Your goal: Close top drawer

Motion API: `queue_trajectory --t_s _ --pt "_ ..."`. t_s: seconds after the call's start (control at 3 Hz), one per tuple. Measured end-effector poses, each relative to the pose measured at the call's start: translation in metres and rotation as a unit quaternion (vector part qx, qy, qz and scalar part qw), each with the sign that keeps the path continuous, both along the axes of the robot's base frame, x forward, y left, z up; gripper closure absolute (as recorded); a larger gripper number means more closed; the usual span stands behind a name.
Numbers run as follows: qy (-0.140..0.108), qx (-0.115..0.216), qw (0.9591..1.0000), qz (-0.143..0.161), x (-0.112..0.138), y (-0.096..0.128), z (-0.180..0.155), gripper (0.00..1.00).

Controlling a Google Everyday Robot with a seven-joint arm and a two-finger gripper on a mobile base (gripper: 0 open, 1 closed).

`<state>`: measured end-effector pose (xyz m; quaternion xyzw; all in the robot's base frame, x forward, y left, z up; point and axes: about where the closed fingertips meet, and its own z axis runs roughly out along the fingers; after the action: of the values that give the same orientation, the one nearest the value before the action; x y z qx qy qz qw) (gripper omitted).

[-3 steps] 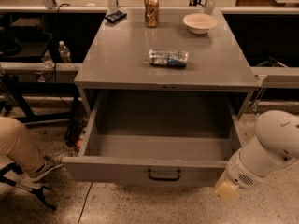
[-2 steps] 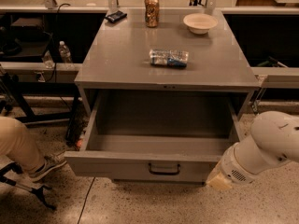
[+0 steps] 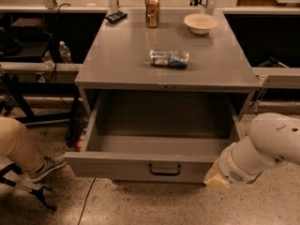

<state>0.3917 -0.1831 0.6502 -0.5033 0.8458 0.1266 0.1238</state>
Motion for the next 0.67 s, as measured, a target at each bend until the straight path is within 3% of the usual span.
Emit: queue_trajectory --t_s 0.33,0.67 --pt "-0.052 0.011 0.9977 0.043 0.022 0.015 -0.005 1.0" --pt "-0.112 0.013 0.9904 0.08 0.053 0.032 -0.012 1.0"
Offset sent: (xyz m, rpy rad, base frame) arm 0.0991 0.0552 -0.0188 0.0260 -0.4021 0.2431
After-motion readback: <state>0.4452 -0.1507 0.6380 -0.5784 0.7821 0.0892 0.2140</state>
